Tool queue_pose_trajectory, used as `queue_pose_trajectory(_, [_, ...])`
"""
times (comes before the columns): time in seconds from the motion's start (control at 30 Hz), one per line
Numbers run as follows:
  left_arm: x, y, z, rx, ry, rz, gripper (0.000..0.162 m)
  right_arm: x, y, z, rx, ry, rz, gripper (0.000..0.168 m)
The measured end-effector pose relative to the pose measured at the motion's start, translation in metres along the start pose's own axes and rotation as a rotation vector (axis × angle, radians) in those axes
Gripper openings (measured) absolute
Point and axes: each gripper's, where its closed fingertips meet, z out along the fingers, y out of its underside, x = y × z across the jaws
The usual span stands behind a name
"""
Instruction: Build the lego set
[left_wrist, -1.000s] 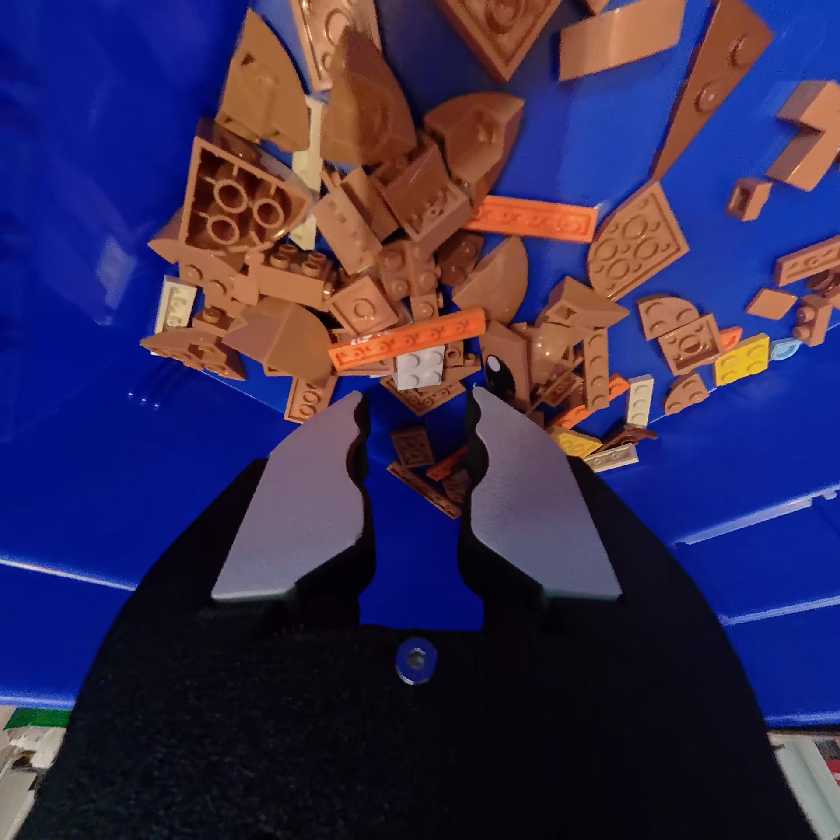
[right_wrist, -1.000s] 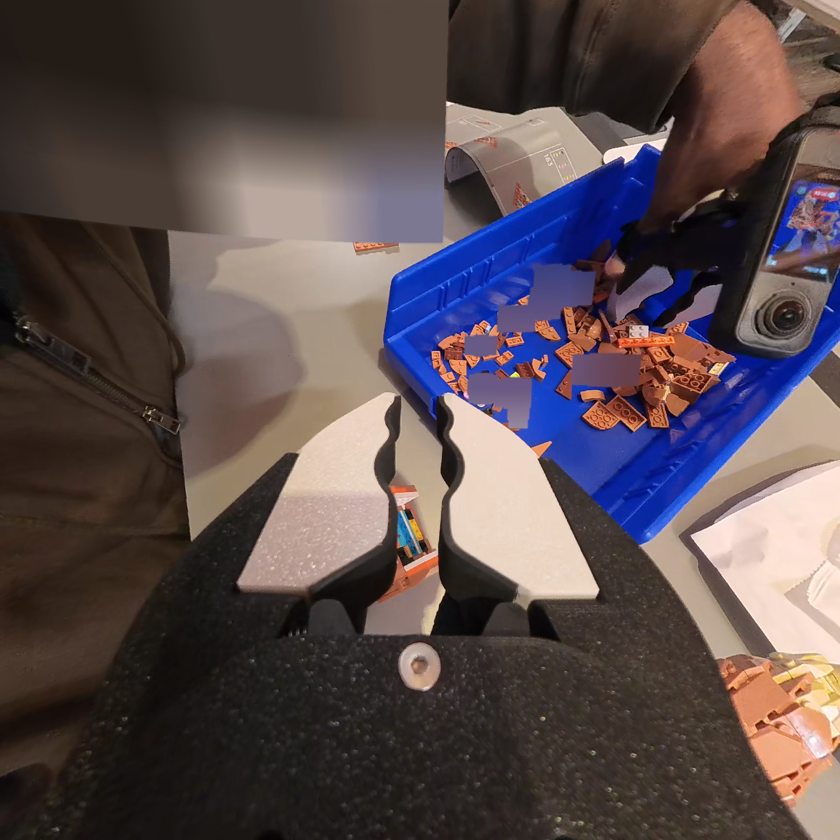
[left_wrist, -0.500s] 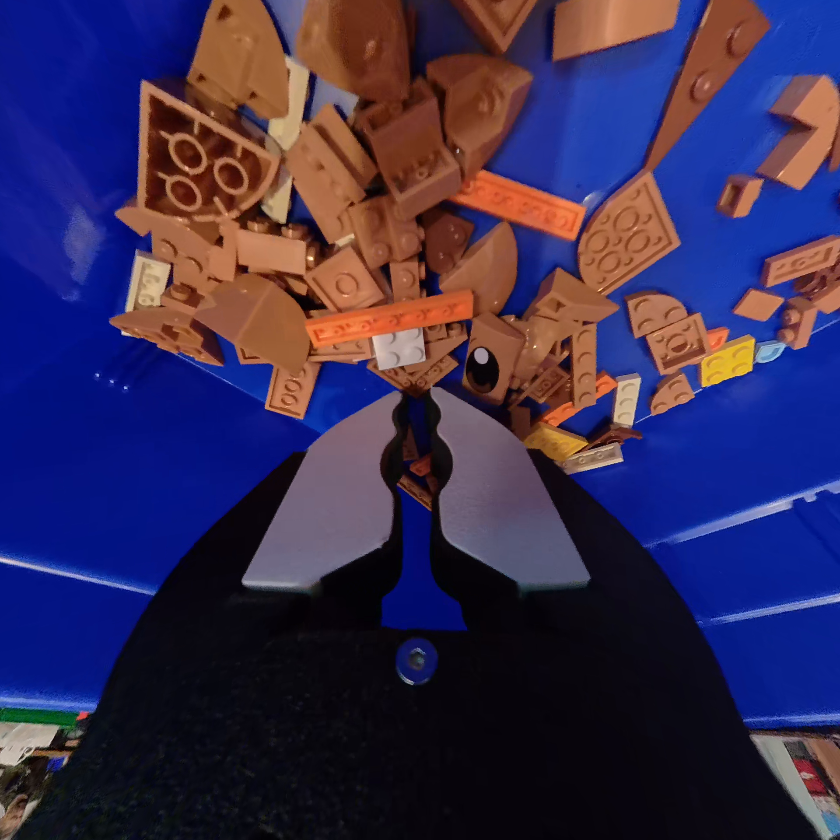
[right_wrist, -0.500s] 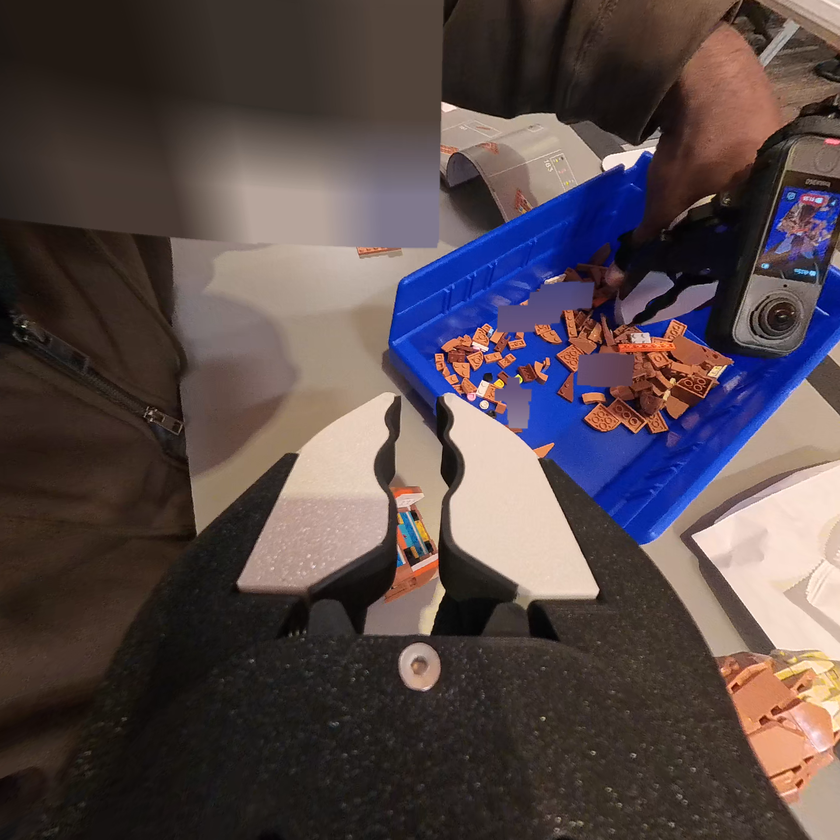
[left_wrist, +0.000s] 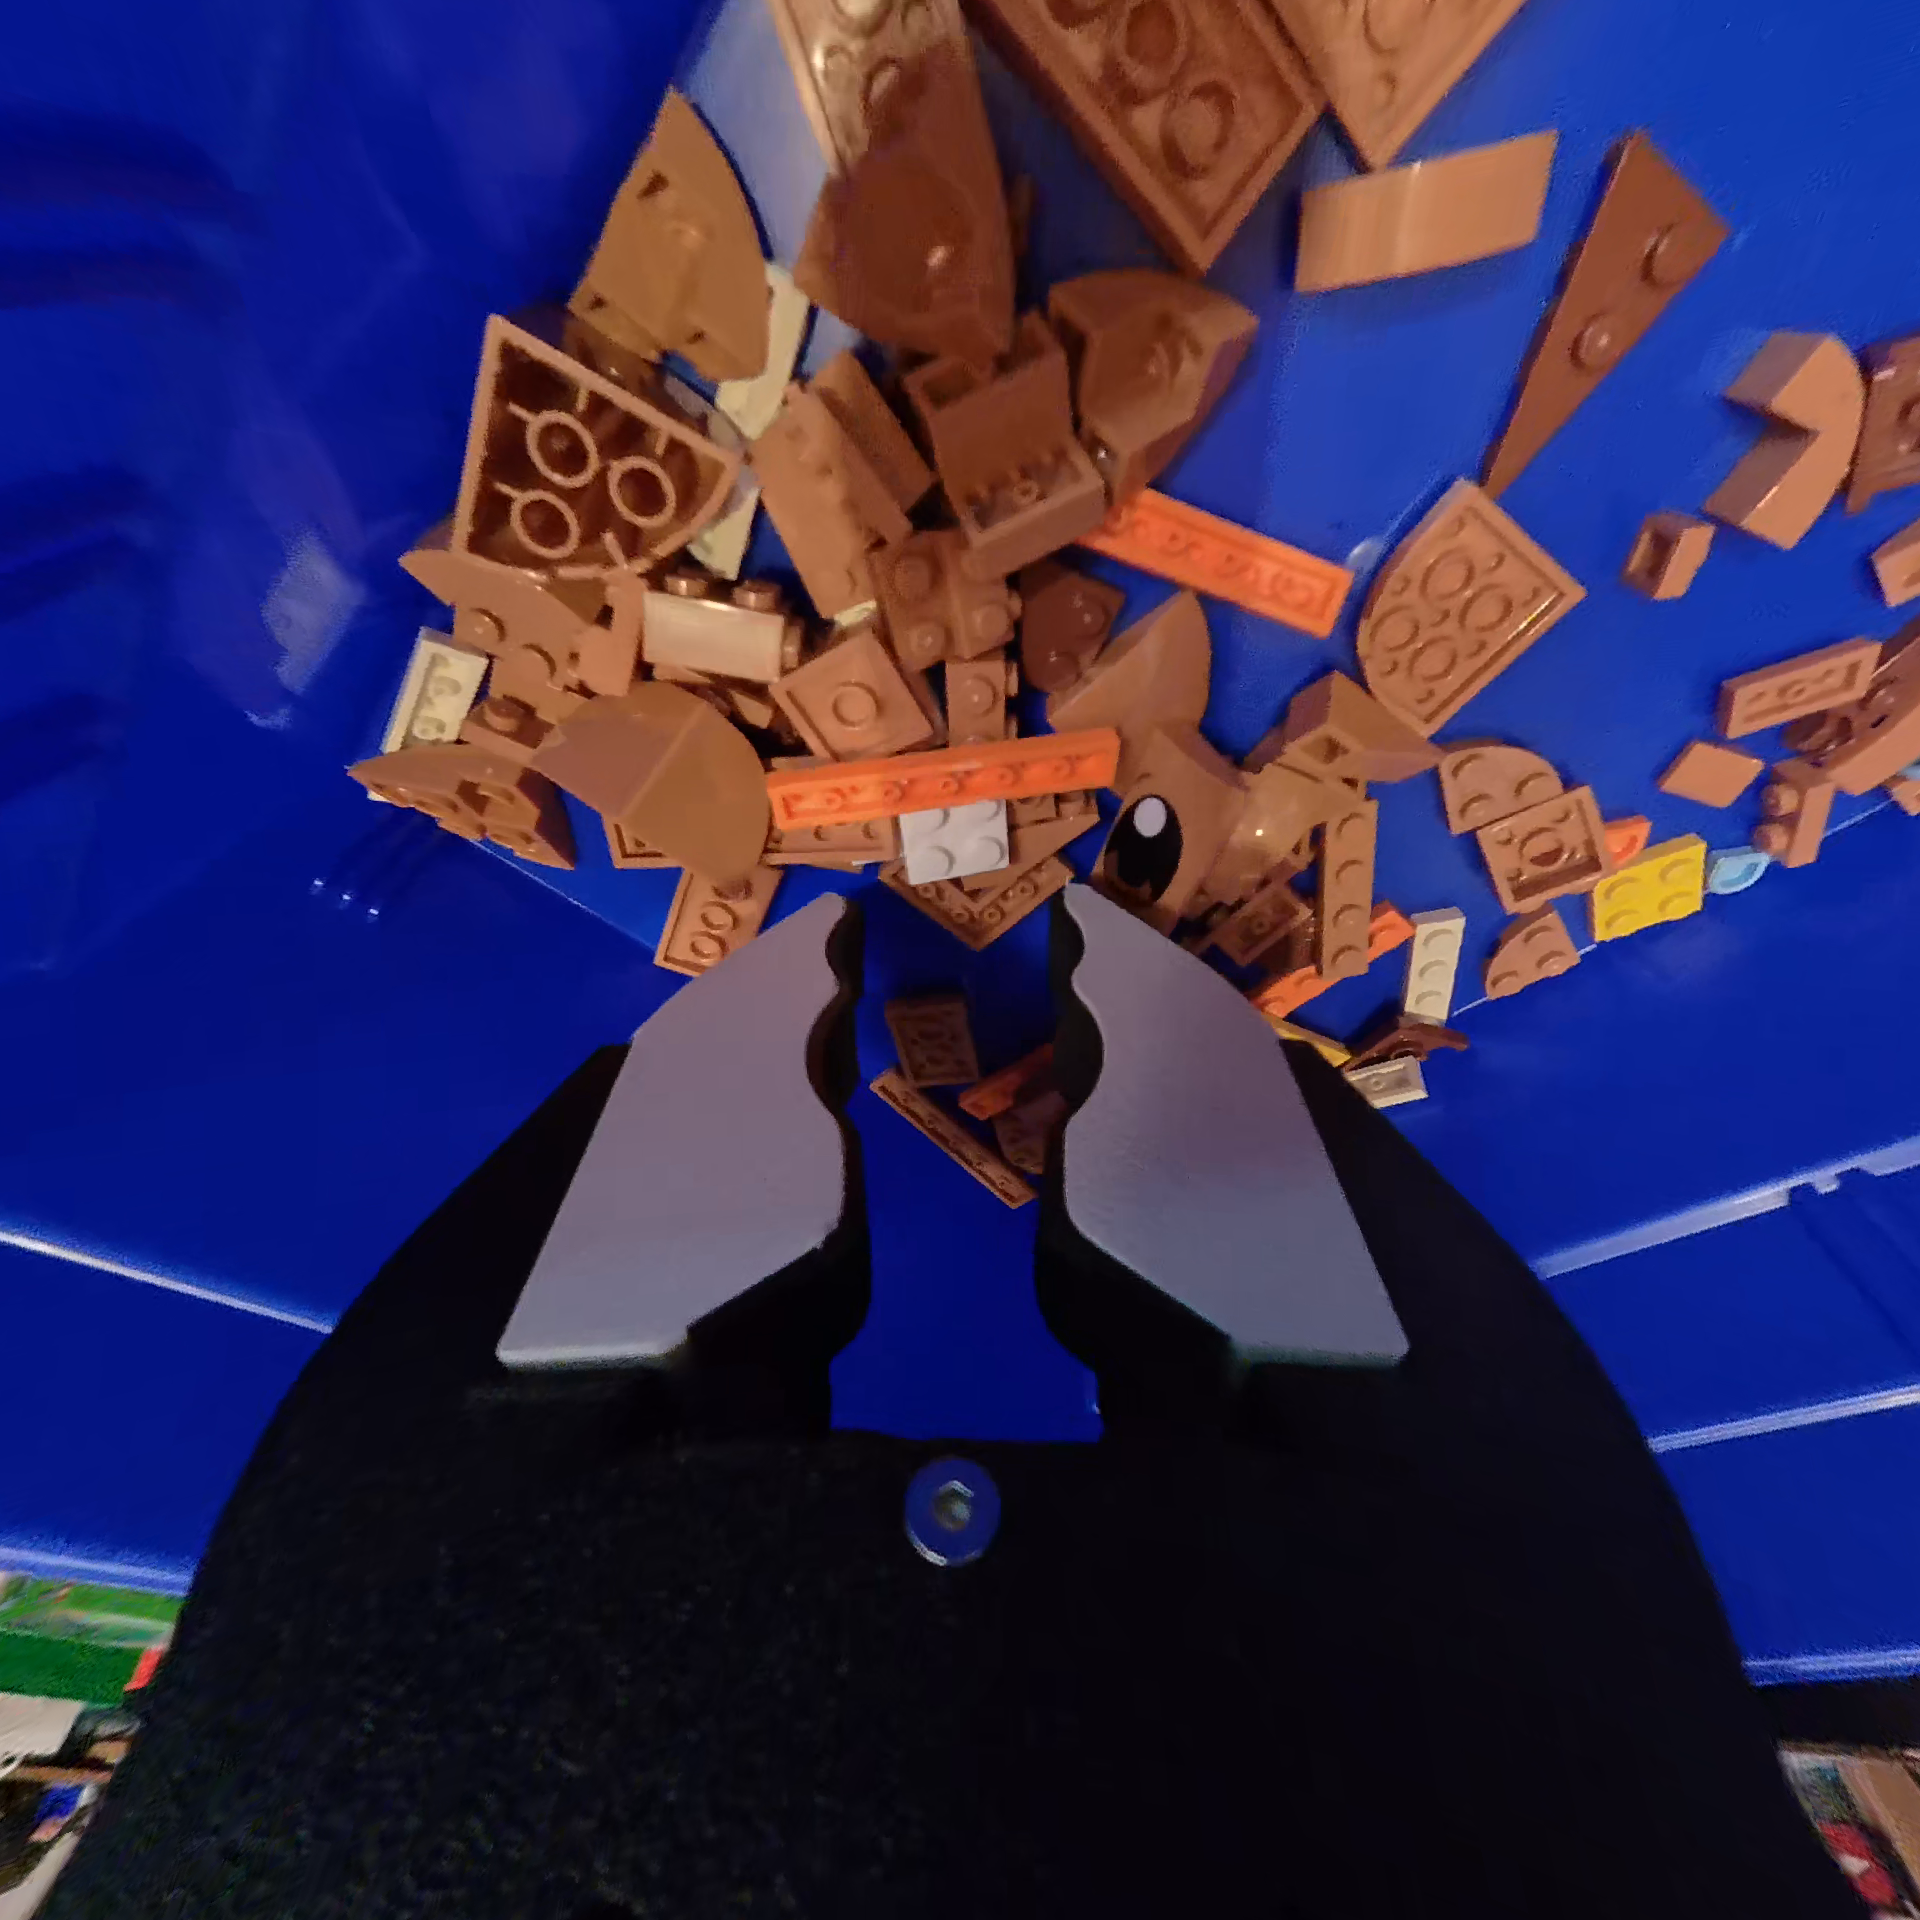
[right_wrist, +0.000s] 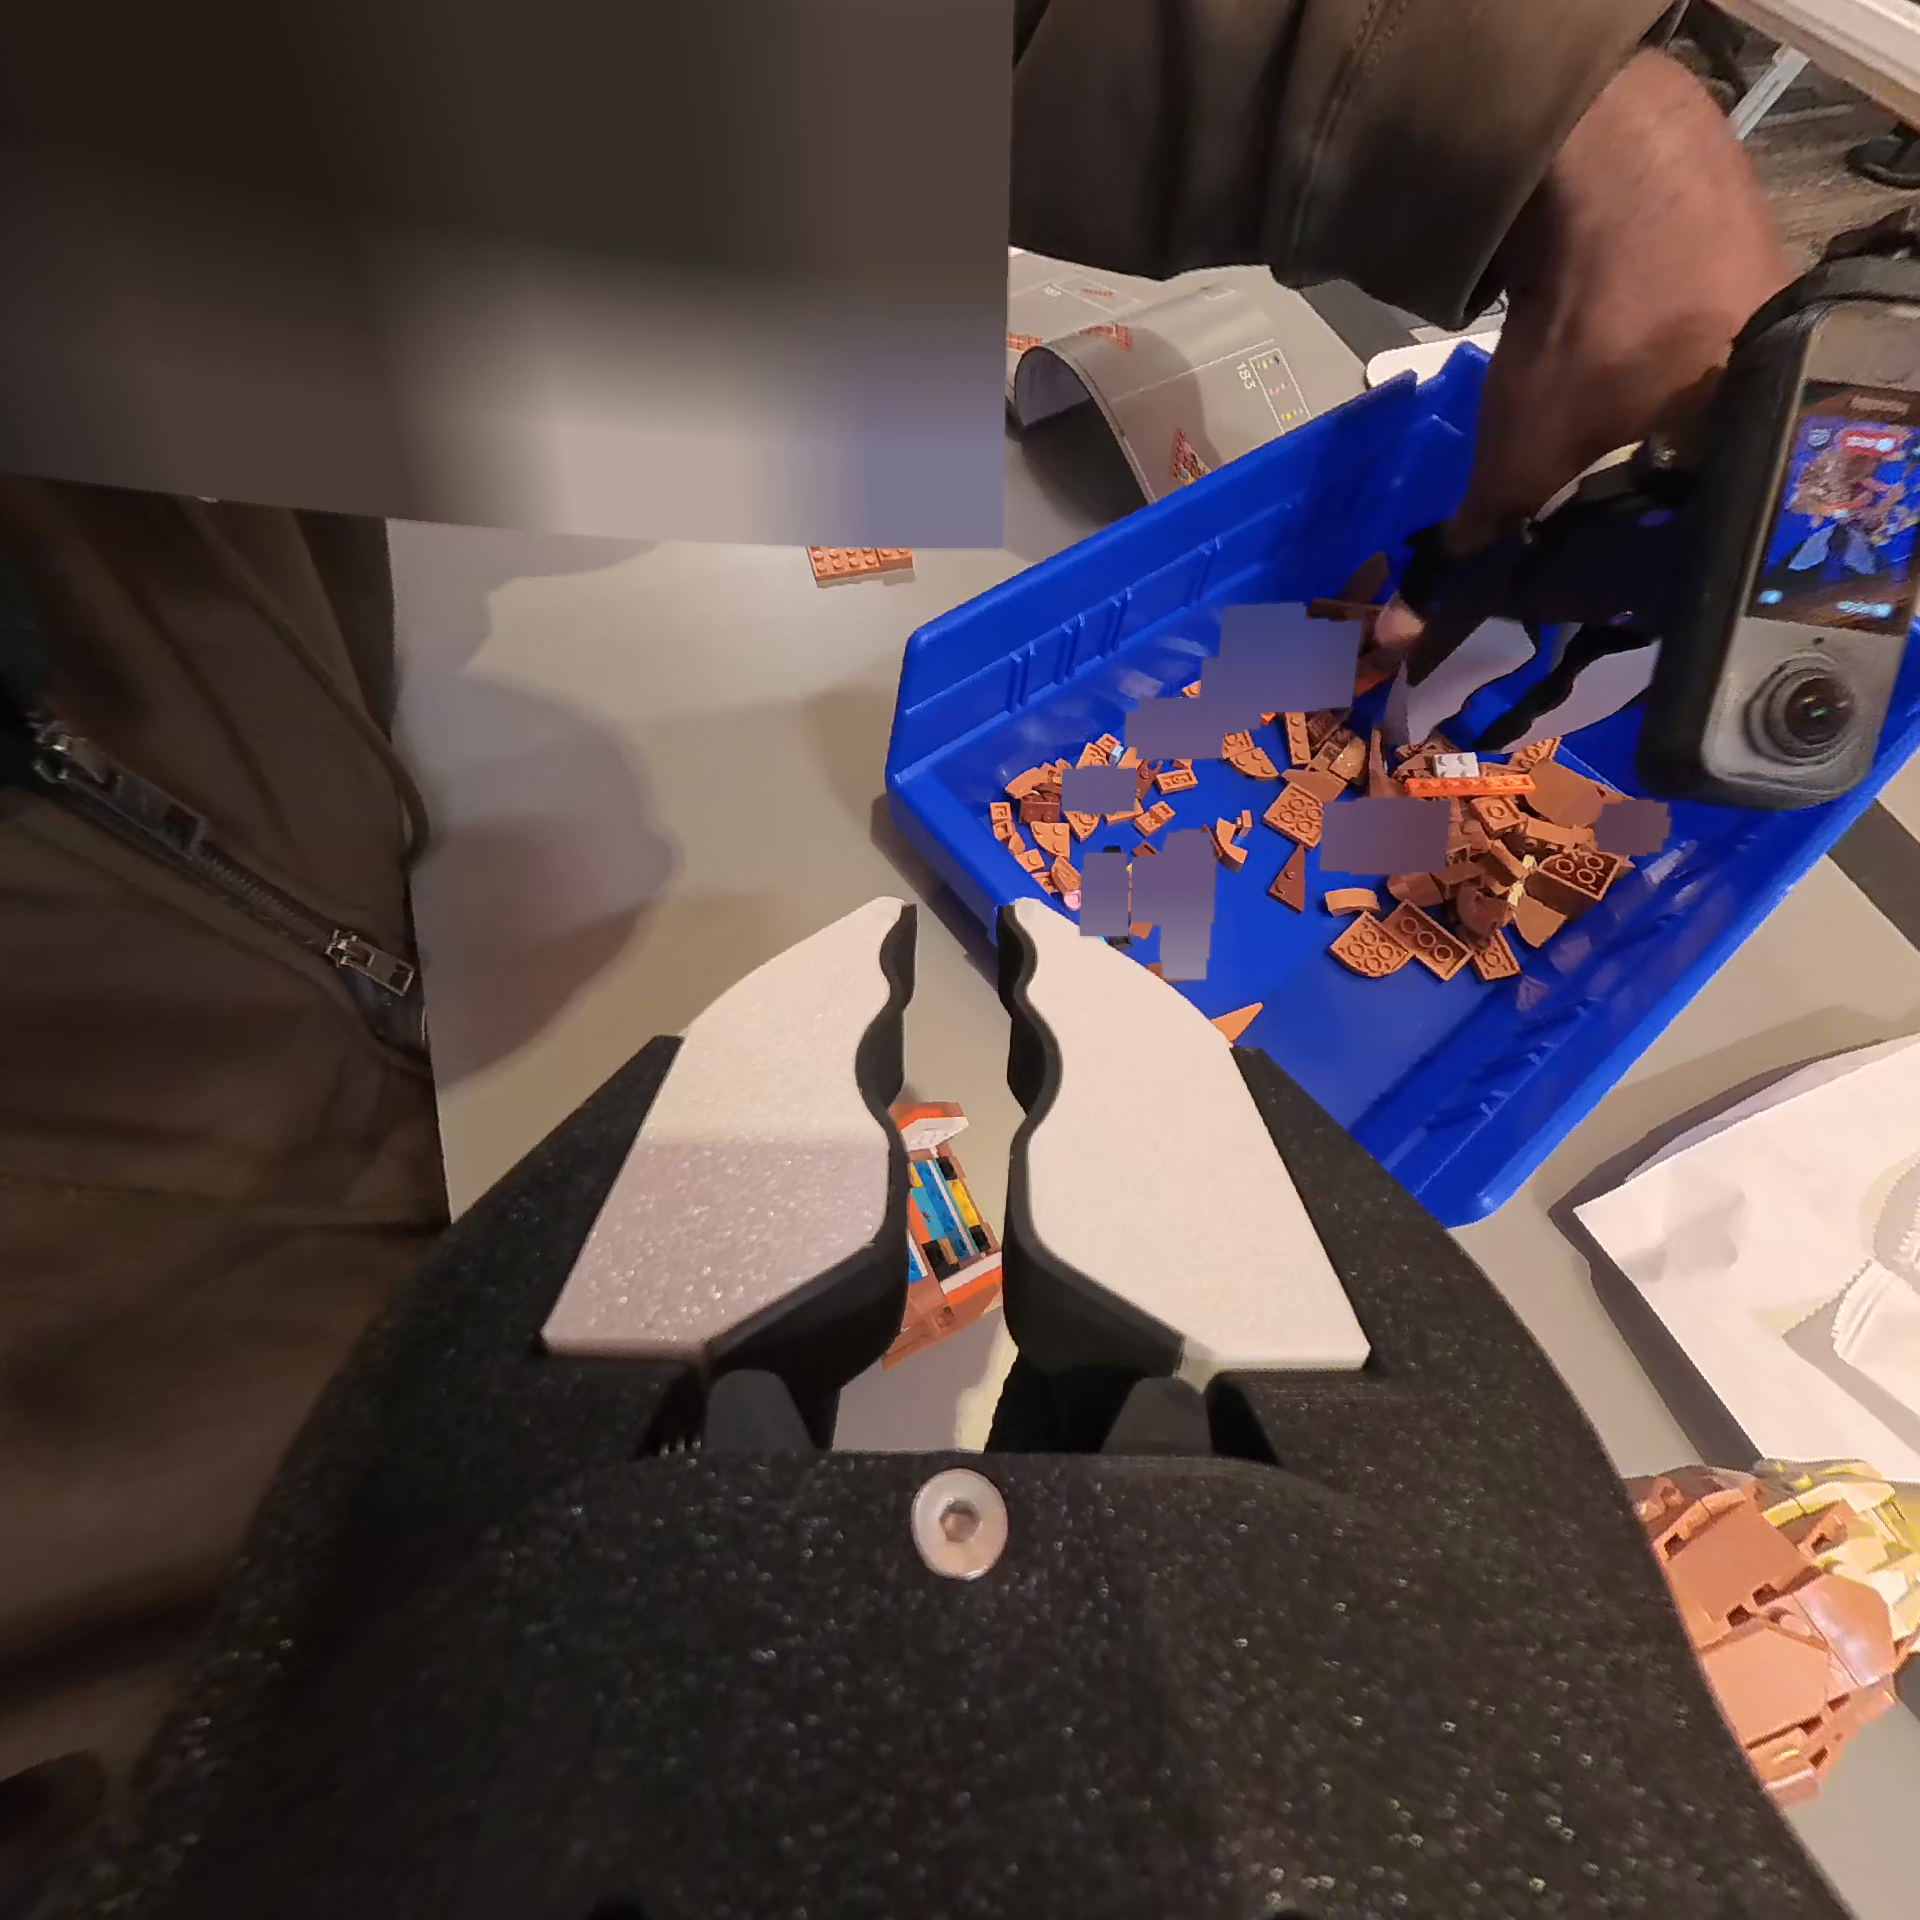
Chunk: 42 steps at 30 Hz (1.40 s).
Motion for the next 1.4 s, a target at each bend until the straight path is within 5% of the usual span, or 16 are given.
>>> queue_pose_trajectory(1.07, [0.003,0.003,-0.001,0.055,0.002,-0.135,0.029,0.002,0.002,-0.001,0.005,0.002,0.006,0.014])
queue_pose_trajectory(1.4, [0.04,0.025,-0.094,0.322,-0.148,-0.227,0.028,0.003,-0.006,0.004,-0.012,-0.001,-0.004,0.014])
